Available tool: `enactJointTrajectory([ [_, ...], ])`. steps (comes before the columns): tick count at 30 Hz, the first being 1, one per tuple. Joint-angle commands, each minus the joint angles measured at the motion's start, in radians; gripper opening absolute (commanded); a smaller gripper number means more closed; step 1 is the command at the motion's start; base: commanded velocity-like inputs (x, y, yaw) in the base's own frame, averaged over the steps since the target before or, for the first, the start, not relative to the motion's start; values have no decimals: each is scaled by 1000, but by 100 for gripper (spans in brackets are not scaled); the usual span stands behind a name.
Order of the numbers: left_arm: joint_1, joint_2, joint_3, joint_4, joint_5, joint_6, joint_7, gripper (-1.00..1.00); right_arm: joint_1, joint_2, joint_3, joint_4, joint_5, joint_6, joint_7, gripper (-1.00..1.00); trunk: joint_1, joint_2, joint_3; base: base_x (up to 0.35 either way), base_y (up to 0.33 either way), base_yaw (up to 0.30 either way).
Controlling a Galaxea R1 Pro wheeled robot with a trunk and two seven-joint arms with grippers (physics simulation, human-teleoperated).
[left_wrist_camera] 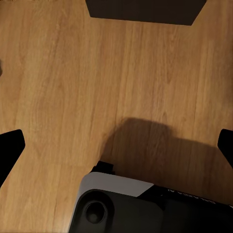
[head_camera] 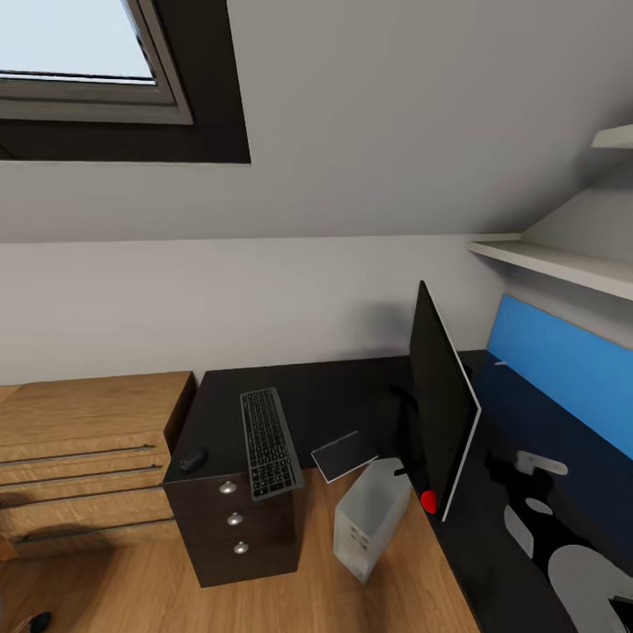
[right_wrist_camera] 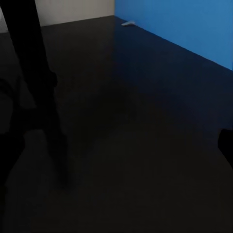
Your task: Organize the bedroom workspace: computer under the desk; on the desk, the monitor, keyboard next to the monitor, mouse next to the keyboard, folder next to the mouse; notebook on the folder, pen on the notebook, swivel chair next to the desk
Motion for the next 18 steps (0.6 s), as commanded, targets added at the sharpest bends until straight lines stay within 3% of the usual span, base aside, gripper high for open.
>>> enactJointTrajectory([
  [1,-1,1,-6,-1,6,0,8,100,-1,0,4,2,-7,-6,1,100,1,-2,-2,5,0,0],
  [10,-1,1,-6,-1,6,0,8,100,-2,0,18,3,-6,-8,123,100,1,-2,-2,1,0,0],
  [18,-1,1,-6,-1,6,0,8,100,-2,9,67,3,-7,-10,156,100,1,-2,-2,0,0,0],
])
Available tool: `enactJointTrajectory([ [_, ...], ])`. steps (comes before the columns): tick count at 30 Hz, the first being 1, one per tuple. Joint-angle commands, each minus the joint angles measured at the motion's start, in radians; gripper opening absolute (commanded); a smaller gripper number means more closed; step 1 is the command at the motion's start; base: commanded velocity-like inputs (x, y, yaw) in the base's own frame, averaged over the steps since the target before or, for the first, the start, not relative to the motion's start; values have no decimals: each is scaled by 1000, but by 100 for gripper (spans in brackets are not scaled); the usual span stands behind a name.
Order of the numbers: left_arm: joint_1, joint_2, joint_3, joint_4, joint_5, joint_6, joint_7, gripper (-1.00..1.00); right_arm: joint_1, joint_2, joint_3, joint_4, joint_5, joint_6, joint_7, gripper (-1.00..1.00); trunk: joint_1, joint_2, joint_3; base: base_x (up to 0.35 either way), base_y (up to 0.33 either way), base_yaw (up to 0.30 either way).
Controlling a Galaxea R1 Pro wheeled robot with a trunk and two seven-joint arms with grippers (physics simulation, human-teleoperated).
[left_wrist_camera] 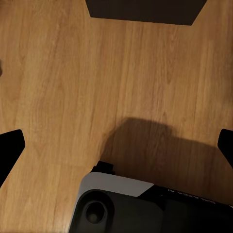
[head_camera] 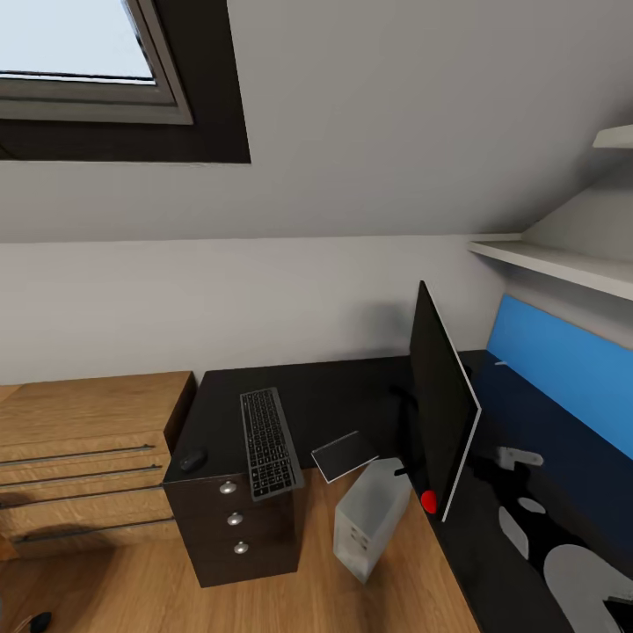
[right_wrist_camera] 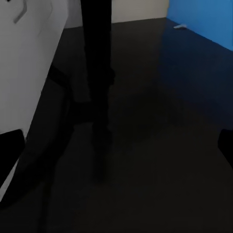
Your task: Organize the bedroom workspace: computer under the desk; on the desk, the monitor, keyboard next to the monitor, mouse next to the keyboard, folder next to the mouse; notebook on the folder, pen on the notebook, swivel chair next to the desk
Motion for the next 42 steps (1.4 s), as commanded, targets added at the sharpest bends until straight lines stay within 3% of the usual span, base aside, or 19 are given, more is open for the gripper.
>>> enactJointTrajectory([
  [1,-1,1,-6,-1,6,0,8,100,-1,1,5,1,-7,-4,0,100,1,-2,-2,0,0,0],
  [11,-1,1,-6,-1,6,0,8,100,-1,16,15,1,-8,-8,2,100,1,-2,-2,0,0,0],
  [24,-1,2,-6,-1,6,0,8,100,-1,67,14,-3,-8,-8,-2,100,1,-2,-2,0,0,25],
  [42,-1,2,-5,-4,8,-1,9,100,-1,64,13,-7,-7,-10,-3,100,1,-2,-2,0,0,74],
])
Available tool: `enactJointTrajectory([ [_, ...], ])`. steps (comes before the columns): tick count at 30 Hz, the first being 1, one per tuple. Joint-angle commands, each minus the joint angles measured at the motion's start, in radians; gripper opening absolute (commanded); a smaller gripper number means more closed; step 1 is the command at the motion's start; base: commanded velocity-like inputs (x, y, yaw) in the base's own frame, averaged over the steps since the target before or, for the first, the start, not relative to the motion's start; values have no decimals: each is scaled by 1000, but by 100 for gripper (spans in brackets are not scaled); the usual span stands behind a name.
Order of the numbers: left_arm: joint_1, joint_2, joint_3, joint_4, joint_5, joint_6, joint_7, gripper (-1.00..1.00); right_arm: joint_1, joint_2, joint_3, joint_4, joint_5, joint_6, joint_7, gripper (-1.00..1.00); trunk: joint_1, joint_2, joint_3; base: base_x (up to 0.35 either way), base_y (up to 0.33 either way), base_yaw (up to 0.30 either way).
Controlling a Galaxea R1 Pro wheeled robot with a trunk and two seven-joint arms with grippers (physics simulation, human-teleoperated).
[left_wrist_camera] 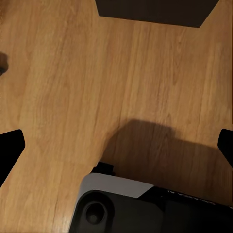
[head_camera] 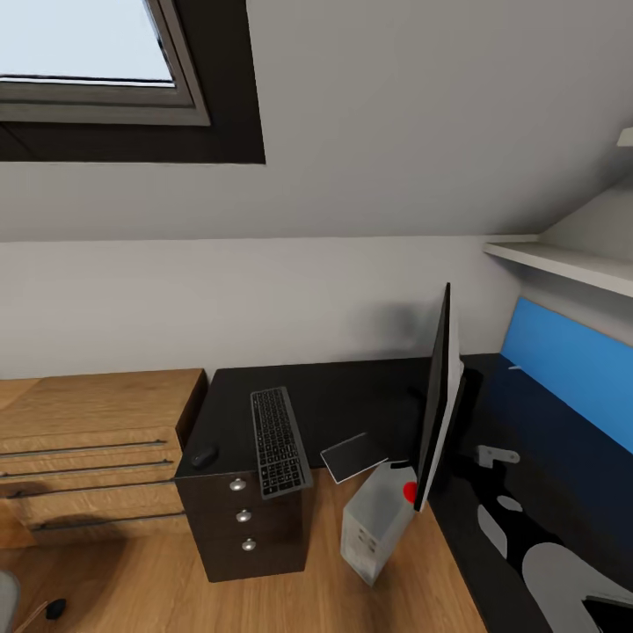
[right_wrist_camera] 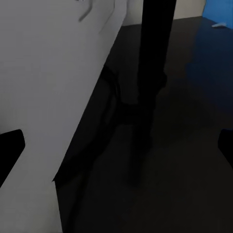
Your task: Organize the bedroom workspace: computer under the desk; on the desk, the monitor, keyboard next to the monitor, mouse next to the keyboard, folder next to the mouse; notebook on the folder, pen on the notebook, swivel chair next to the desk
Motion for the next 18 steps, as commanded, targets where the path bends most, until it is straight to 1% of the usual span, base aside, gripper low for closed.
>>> enactJointTrajectory([
  [1,-1,1,-6,-2,7,-1,8,100,-1,0,2,1,-7,-4,-1,100,1,-2,-2,0,0,3],
  [18,-1,-2,-6,-17,10,0,9,100,-1,-4,2,1,-7,-4,-1,100,1,-2,-2,0,0,0],
])
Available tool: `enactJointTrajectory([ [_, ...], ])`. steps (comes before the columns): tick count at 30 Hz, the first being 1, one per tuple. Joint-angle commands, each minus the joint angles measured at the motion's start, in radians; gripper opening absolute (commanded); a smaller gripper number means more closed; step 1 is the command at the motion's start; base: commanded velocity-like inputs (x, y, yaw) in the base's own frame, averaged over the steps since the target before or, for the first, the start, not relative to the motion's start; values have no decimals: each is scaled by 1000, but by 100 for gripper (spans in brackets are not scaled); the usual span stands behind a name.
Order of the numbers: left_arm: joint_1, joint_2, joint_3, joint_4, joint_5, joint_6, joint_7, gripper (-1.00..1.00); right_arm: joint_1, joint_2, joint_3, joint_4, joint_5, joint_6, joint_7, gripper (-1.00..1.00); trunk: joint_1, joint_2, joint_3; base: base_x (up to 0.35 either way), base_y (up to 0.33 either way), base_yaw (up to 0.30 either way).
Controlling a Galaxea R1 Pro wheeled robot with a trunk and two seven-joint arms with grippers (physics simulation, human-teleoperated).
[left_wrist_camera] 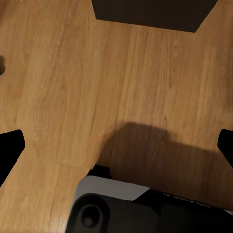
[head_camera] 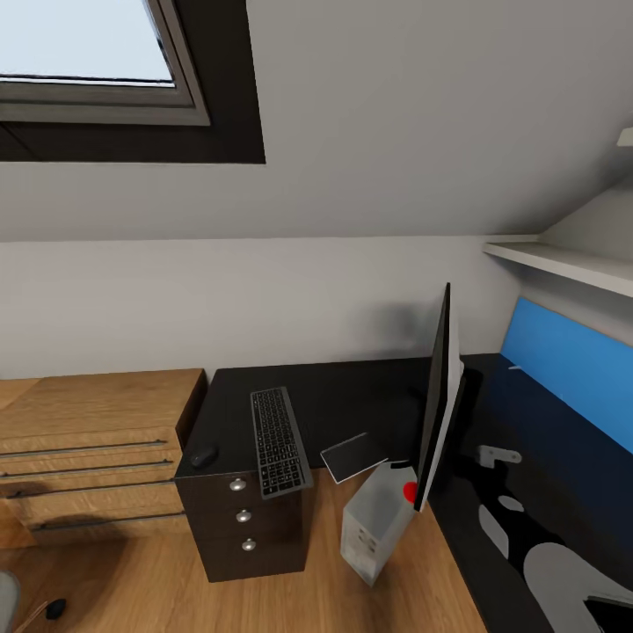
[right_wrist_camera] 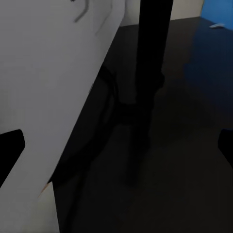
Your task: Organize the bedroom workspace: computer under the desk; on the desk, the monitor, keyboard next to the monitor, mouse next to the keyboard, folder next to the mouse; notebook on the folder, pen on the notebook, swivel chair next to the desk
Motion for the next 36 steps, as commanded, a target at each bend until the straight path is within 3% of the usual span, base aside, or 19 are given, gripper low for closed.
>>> enactJointTrajectory([
  [1,-1,1,-6,-8,7,0,8,100,-1,-1,2,1,-7,-4,-1,100,1,-2,-2,0,0,0],
  [18,-1,-1,-7,-24,8,0,9,100,-1,-70,-8,0,-13,-2,-4,100,1,-2,-2,0,0,0],
  [33,-1,-4,-7,-23,8,2,17,100,-1,-78,-7,1,-13,-10,-4,100,58,-107,-49,0,0,0],
  [36,-1,-1,-6,-41,6,2,17,100,-1,-77,-5,0,-13,-40,-4,100,70,-128,-59,0,0,0],
])
